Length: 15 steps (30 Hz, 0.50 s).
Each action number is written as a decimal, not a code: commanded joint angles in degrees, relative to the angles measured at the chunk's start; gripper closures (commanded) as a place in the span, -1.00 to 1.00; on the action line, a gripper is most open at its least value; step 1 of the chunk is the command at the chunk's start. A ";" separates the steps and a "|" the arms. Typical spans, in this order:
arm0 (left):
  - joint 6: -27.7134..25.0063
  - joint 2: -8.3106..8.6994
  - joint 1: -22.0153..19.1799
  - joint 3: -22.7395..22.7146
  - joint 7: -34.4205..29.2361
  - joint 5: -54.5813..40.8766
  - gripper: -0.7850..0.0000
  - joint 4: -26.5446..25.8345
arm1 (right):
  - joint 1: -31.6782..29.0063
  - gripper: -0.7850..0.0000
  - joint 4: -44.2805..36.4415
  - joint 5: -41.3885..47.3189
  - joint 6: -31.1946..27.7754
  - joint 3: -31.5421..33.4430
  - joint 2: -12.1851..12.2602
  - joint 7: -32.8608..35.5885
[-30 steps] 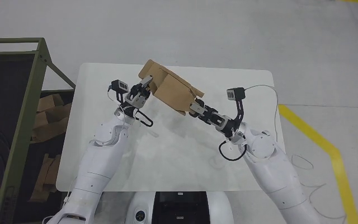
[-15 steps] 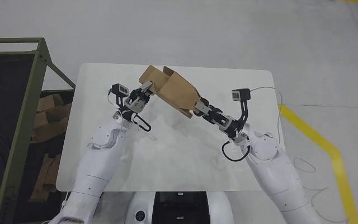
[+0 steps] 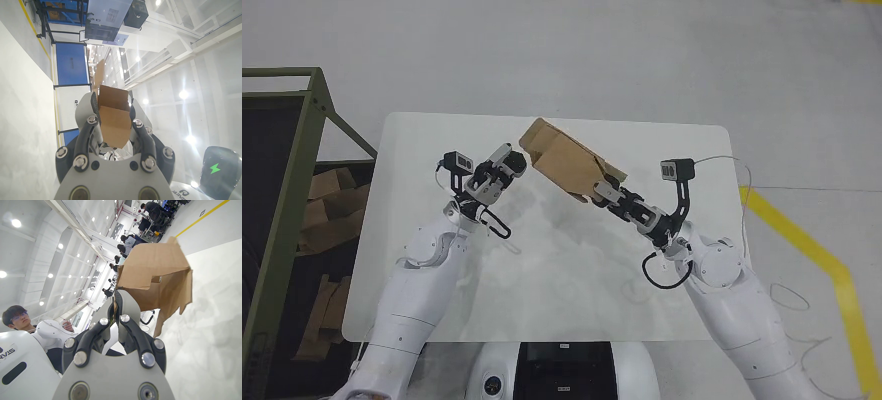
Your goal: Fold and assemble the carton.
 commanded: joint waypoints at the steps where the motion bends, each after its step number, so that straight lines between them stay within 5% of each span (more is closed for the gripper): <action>1: 0.03 0.09 0.07 -0.34 -0.12 0.53 0.07 0.32 | -0.04 1.00 -0.21 0.02 0.03 0.21 0.05 0.09; 15: -0.71 2.18 1.75 -8.84 -10.12 1.53 -0.17 -2.48 | 1.43 1.00 -0.02 6.29 -0.69 1.24 0.79 10.50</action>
